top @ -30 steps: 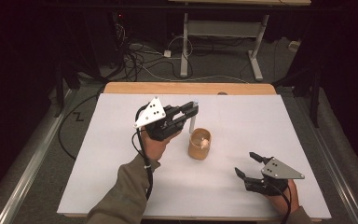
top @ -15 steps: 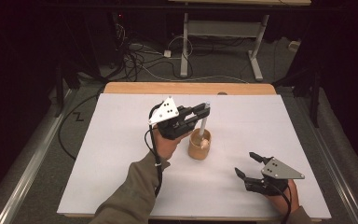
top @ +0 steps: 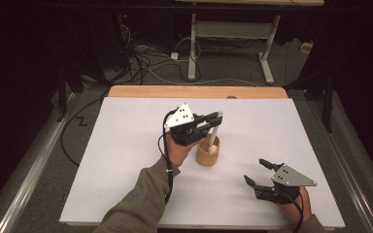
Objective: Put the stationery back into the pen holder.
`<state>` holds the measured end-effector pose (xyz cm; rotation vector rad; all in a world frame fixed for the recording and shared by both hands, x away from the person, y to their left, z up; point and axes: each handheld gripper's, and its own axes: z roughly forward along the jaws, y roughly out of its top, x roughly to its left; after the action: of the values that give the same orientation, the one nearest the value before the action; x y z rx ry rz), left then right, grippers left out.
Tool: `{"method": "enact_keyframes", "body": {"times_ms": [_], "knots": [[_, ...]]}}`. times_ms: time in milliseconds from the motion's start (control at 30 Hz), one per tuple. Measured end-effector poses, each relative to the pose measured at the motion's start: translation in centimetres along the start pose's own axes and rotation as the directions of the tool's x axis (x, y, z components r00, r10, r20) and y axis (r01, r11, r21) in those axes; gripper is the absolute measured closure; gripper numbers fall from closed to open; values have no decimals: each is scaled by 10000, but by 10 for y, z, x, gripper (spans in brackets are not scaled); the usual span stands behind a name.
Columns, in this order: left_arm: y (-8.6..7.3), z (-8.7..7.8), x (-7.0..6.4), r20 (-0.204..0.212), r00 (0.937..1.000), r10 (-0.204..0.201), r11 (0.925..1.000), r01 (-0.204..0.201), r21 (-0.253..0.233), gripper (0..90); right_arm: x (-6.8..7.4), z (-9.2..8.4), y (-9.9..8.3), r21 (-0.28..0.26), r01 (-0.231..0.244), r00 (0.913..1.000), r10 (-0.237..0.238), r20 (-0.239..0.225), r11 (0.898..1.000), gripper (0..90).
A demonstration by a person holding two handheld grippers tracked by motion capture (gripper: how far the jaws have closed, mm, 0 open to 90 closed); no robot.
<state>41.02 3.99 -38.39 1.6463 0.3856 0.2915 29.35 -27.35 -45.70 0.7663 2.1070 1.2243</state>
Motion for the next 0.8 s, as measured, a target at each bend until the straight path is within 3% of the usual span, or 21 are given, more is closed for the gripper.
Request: {"method": "enact_keyframes", "body": {"times_ms": [800], "knots": [[-36,1,14,-245,9990,-365,9960,384,807,746,1,1,-1,131,95,9999,-95,-41,9999,257]]}}
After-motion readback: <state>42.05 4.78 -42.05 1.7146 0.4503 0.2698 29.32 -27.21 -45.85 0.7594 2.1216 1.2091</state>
